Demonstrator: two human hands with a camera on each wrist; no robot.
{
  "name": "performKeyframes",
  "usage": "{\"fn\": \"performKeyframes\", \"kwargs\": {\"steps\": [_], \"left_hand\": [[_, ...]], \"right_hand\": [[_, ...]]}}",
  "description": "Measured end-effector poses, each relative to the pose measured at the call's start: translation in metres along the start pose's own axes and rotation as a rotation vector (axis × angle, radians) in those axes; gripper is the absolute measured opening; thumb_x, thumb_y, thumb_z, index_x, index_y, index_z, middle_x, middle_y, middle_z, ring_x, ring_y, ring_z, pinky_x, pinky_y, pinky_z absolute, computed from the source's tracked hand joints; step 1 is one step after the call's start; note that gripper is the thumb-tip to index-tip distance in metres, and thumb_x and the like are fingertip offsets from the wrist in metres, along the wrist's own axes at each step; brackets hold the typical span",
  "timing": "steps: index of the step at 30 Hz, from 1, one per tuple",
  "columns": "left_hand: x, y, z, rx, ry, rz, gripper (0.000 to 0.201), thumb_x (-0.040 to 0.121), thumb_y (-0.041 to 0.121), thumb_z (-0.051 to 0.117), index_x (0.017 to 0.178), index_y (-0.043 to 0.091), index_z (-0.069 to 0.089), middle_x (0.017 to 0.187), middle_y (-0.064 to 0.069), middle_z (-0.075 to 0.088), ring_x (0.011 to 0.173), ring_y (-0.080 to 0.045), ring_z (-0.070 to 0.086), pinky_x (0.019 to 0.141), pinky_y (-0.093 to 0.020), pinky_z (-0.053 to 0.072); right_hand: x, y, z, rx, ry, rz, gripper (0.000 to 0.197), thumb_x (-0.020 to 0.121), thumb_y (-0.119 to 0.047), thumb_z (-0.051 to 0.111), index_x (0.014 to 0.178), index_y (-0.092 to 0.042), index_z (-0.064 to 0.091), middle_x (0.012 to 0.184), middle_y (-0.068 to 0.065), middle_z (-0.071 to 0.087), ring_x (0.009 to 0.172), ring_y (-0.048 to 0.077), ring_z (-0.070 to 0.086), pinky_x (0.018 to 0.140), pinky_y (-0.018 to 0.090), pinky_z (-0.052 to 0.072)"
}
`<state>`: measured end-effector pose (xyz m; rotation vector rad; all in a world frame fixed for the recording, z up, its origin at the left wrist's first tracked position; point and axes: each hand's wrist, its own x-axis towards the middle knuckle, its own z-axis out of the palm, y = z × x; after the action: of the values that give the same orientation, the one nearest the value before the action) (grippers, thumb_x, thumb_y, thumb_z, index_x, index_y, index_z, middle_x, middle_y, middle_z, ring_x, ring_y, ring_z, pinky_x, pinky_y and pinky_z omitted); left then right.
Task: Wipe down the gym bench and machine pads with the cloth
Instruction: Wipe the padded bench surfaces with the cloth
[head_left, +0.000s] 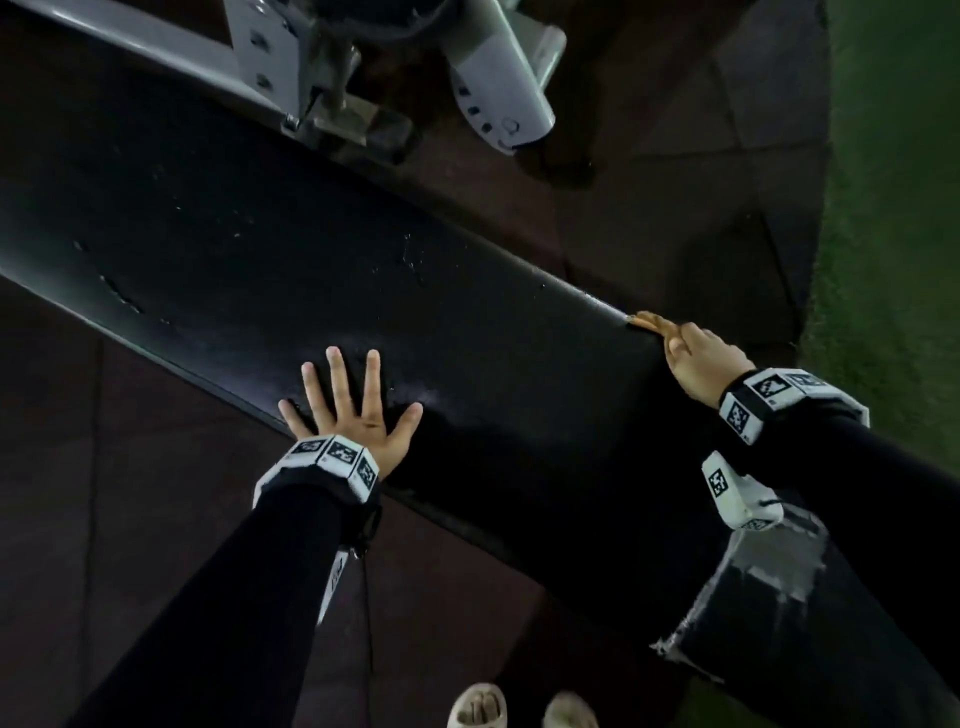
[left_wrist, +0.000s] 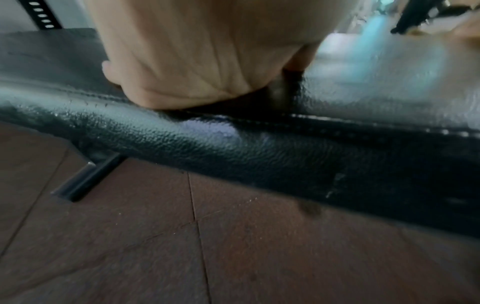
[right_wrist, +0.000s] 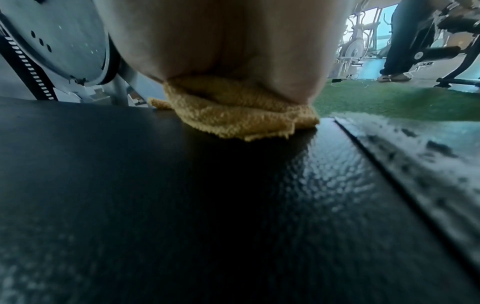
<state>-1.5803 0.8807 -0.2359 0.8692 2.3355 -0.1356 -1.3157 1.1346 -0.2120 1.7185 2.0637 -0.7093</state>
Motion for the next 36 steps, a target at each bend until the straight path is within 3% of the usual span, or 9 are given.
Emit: {"fn": "performKeyframes", "kwargs": {"steps": [4,8,13,17,21,25,28,32,36], "left_hand": [[-0.001,0.004,-0.013,0.027,-0.154,-0.021,0.075,0.076,0.079,0.006,0.112,0.048,-0.052,0.117,0.009,-0.065,0.132,-0.027,-0.043,0.102,-0.057,-0.026],[-0.002,0.008,-0.020,0.053,-0.242,-0.064,0.076,0.079,0.078,0.006,0.111,0.045,-0.054,0.116,0.007,-0.067,0.130,-0.029,-0.046,0.103,-0.058,-0.025],[0.000,0.013,-0.025,0.092,-0.299,-0.116,0.079,0.079,0.078,0.008,0.109,0.043,-0.056,0.118,0.004,-0.068,0.106,-0.023,-0.063,0.096,-0.056,-0.033],[0.000,0.012,-0.027,0.111,-0.309,-0.123,0.078,0.075,0.080,0.004,0.113,0.044,-0.054,0.122,0.003,-0.065,0.107,-0.022,-0.063,0.086,-0.051,-0.040],[-0.003,0.013,-0.029,0.107,-0.303,-0.127,0.078,0.059,0.082,-0.015,0.115,0.044,-0.054,0.126,0.004,-0.063,0.112,-0.022,-0.061,0.085,-0.048,-0.043],[-0.002,0.010,-0.027,0.100,-0.289,-0.104,0.079,0.059,0.083,-0.016,0.118,0.044,-0.053,0.128,0.003,-0.062,0.113,-0.021,-0.061,0.083,-0.046,-0.047],[-0.002,0.008,-0.026,0.063,-0.293,-0.092,0.079,0.059,0.083,-0.015,0.117,0.045,-0.053,0.128,0.003,-0.062,0.113,-0.022,-0.061,0.084,-0.048,-0.045],[-0.002,0.007,-0.025,0.041,-0.261,-0.068,0.078,0.064,0.082,-0.010,0.117,0.046,-0.053,0.129,0.003,-0.061,0.114,-0.022,-0.060,0.087,-0.049,-0.043],[-0.002,0.005,-0.021,0.034,-0.238,-0.056,0.078,0.070,0.081,-0.003,0.117,0.045,-0.054,0.129,0.003,-0.062,0.114,-0.023,-0.060,0.086,-0.050,-0.043]], "right_hand": [[0.001,0.002,-0.008,0.030,-0.081,-0.030,0.031,0.099,-0.033,0.027,0.113,-0.014,0.047,0.123,0.013,0.051,0.109,0.039,0.050,0.093,0.043,0.039],[0.012,-0.001,-0.019,0.067,-0.197,-0.067,0.018,0.099,-0.030,0.031,0.103,-0.022,0.047,0.100,0.011,0.058,0.091,0.029,0.056,0.077,0.034,0.039],[0.040,-0.057,-0.025,0.074,-0.320,-0.179,0.024,0.097,-0.033,0.035,0.117,-0.029,0.049,0.091,0.003,0.062,0.074,0.015,0.058,0.056,0.025,0.039],[0.062,-0.133,-0.015,0.068,-0.281,-0.373,0.030,0.096,-0.031,0.034,0.122,-0.023,0.048,0.110,0.013,0.061,0.100,0.033,0.058,0.078,0.032,0.040],[0.071,-0.184,-0.011,0.089,-0.306,-0.470,0.033,0.097,-0.029,0.036,0.129,-0.022,0.044,0.106,0.008,0.059,0.100,0.026,0.057,0.076,0.030,0.038],[0.070,-0.163,-0.014,0.093,-0.305,-0.486,0.038,0.098,-0.033,0.039,0.136,-0.025,0.042,0.127,0.003,0.055,0.120,0.022,0.049,0.090,0.026,0.036],[0.056,-0.121,-0.010,0.072,-0.221,-0.482,0.044,0.098,-0.033,0.042,0.140,-0.019,0.040,0.142,0.006,0.044,0.139,0.019,0.026,0.110,0.027,0.019],[0.041,-0.085,-0.008,0.116,-0.185,-0.444,0.049,0.097,-0.034,0.042,0.144,-0.025,0.033,0.142,0.002,0.044,0.132,0.018,0.038,0.107,0.026,0.026],[0.050,-0.116,-0.005,0.159,-0.171,-0.497,0.049,0.099,-0.029,0.039,0.145,-0.038,0.025,0.142,0.001,0.044,0.129,0.020,0.043,0.101,0.023,0.026]]}}
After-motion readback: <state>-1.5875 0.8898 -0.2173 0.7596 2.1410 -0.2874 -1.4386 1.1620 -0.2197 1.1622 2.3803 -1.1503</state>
